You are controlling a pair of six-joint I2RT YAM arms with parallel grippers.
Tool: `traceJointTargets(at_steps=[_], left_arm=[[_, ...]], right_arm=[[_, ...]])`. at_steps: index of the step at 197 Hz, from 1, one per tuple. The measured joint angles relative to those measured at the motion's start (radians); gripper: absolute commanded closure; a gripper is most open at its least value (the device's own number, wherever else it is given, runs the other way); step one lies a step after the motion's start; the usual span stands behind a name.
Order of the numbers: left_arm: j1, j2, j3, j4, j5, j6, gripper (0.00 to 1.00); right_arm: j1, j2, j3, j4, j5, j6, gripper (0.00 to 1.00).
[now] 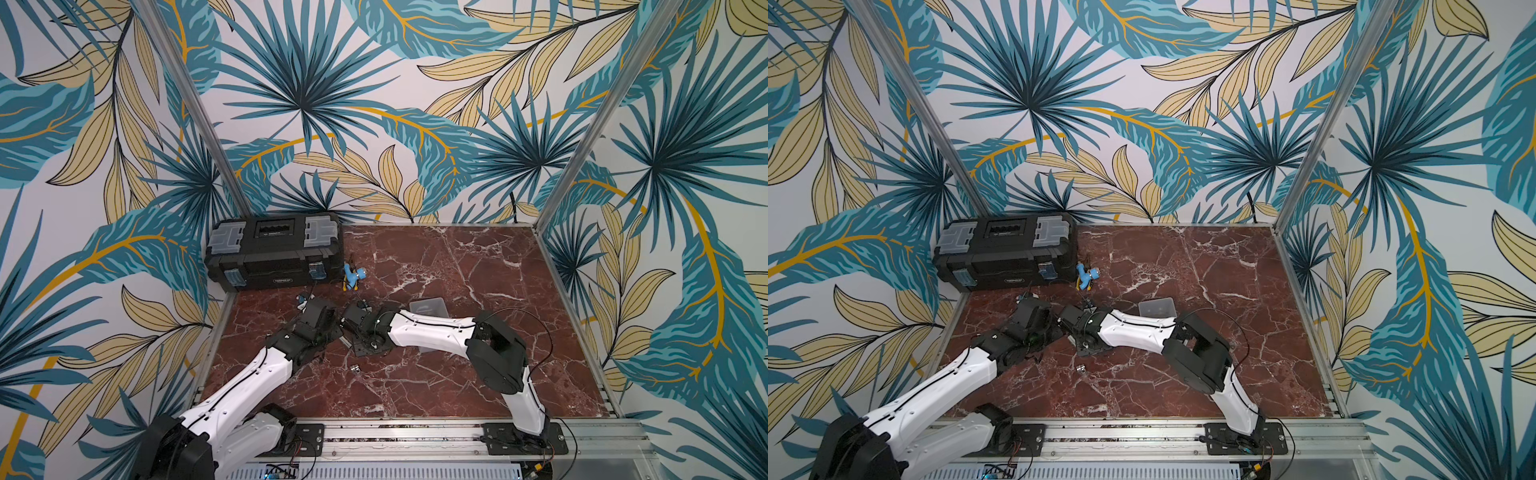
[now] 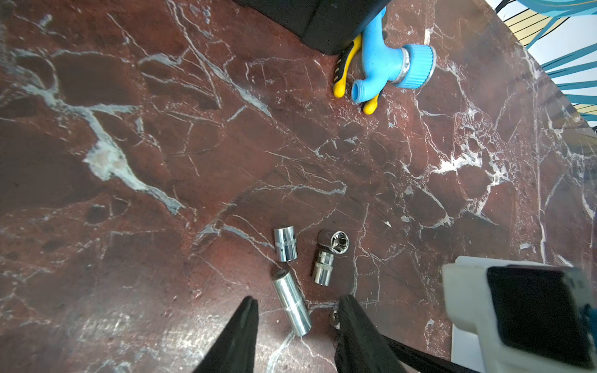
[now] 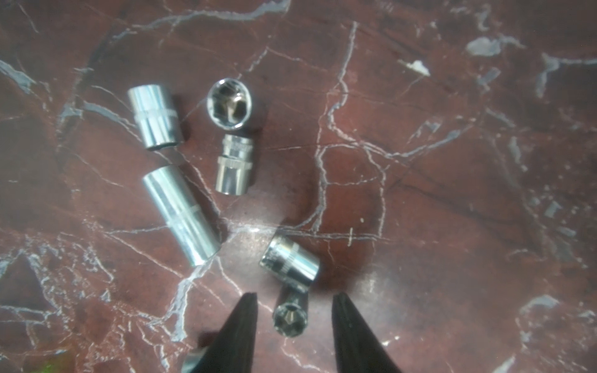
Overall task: Put the socket on the desktop into the storage box
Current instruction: Pick up the socket head at the center of the board.
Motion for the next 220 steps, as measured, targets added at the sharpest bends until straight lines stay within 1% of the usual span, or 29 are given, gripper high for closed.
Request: traceJointTargets(at_steps=[66, 153, 187, 220], left_arm=[[0.005, 0.015, -0.002, 0.008, 0.009, 0.000, 0.55], [0.005, 0.032, -0.002, 0.014, 0.016, 0.000, 0.55], [0.005, 0.036, -0.002, 0.017, 0.023, 0.000, 0.56], [0.005, 0.037, -0.002, 0.033, 0.047, 0.002, 0.58]], right_arm=[[0.000, 0.032, 0.002, -0.007, 0.007, 0.006, 0.67], [0.000, 0.029, -0.003, -0.013, 0.019, 0.013, 0.92], [0.000, -0.012, -0.050, -0.016, 0.032, 0.011, 0.97], [0.000, -0.126, -0.090, -0.023, 0.063, 0.003, 0.97]])
